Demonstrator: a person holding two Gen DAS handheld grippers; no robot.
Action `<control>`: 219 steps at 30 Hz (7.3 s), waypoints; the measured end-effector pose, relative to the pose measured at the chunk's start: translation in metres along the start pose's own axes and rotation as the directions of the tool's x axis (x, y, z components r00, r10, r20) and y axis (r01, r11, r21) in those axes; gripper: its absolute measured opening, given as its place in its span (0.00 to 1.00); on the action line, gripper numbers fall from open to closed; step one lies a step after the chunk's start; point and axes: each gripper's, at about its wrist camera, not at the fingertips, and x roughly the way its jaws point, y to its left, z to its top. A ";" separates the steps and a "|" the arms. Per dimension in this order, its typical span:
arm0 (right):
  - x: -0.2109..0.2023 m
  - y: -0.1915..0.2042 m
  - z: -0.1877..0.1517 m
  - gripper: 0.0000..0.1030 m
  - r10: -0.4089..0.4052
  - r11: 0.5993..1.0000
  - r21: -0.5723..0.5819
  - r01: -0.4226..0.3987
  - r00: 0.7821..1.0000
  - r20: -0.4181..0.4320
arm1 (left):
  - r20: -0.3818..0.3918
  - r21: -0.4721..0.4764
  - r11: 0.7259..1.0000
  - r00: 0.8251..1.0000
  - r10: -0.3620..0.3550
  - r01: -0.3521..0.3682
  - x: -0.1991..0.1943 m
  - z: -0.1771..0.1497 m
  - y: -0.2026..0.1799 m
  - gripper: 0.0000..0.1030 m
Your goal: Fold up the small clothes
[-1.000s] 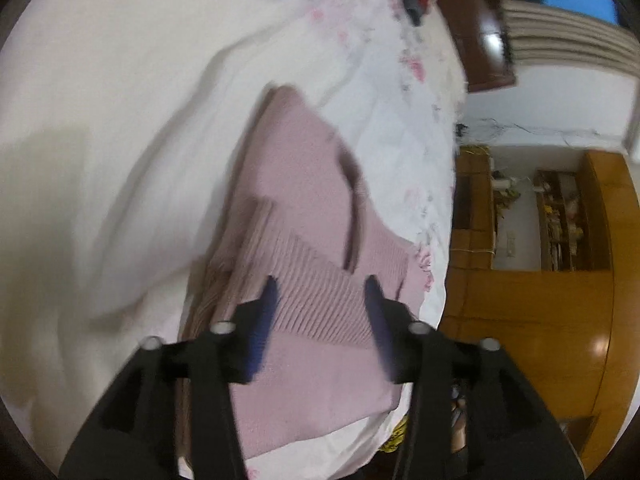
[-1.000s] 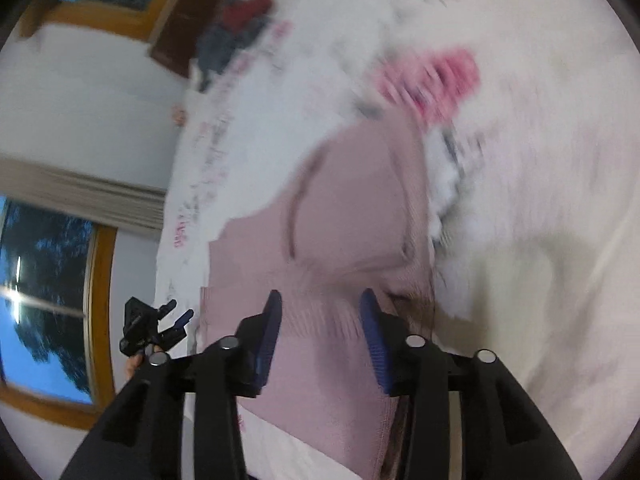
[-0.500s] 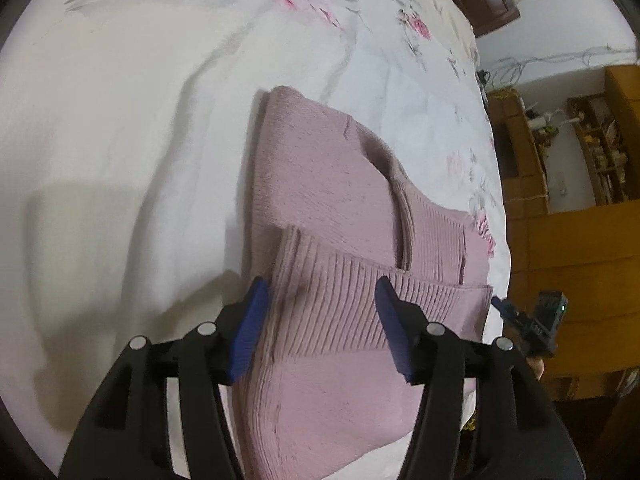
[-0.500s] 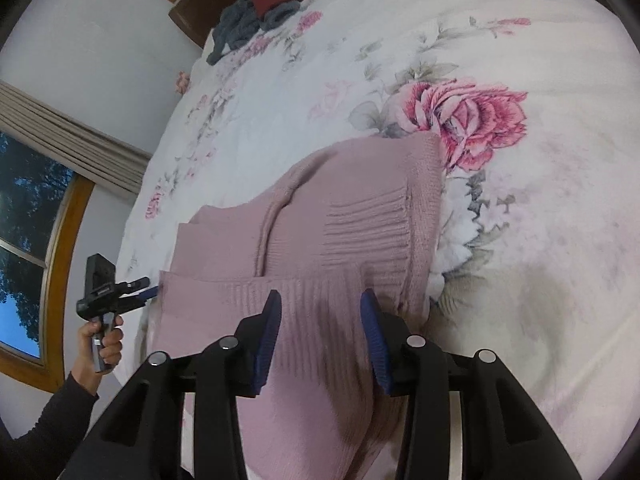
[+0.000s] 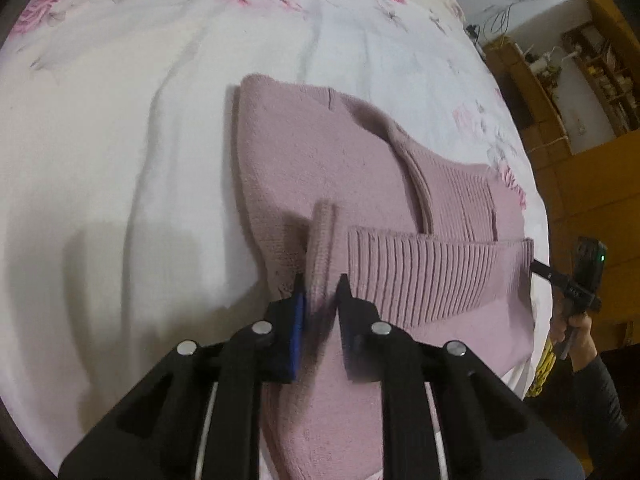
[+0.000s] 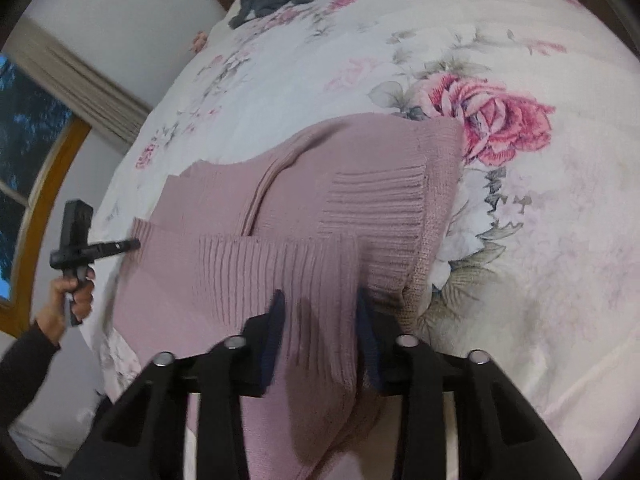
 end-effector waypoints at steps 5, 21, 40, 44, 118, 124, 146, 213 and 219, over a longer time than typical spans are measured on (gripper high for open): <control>-0.005 0.005 -0.005 0.10 -0.036 0.999 -0.013 0.036 0.999 0.037 | 0.043 0.024 1.000 0.999 -0.014 0.013 -0.010 -0.007 -0.004 0.07; -0.066 0.015 0.048 0.08 -0.097 0.994 0.069 0.082 0.965 0.245 | 0.228 0.101 0.994 0.971 -0.068 0.046 -0.076 0.048 -0.053 0.06; 0.048 -0.046 0.143 0.08 -0.312 0.940 0.169 0.295 0.946 0.085 | 0.063 -0.065 0.991 0.991 0.118 -0.114 0.051 0.155 0.001 0.06; 0.065 -0.057 0.136 0.09 -0.316 0.936 0.182 0.301 0.947 0.059 | -0.003 -0.106 0.986 0.991 0.131 -0.131 0.078 0.149 0.019 0.08; 0.199 0.357 -0.144 0.71 -0.424 0.316 -0.773 0.551 0.810 0.405 | 0.069 -0.307 0.884 0.934 -0.350 0.354 -0.049 -0.060 0.064 0.64; 0.242 0.370 -0.136 0.70 -0.449 0.212 -0.755 0.621 0.748 0.489 | 0.086 -0.302 0.873 0.923 -0.375 0.383 -0.048 -0.048 0.075 0.65; 0.217 0.375 -0.068 0.11 -0.411 0.458 -0.614 0.643 0.765 0.495 | -0.107 -0.289 0.907 0.931 -0.348 0.305 0.031 0.068 0.055 0.78; 0.056 0.342 -0.031 0.11 -0.336 0.780 -0.292 0.554 0.763 0.552 | -0.161 0.213 0.970 0.975 0.150 -0.114 -0.023 0.158 -0.179 0.22; 0.040 0.331 -0.033 0.11 -0.337 0.797 -0.260 0.545 0.759 0.557 | -0.153 0.240 0.962 0.974 0.167 -0.127 -0.022 0.155 -0.208 0.22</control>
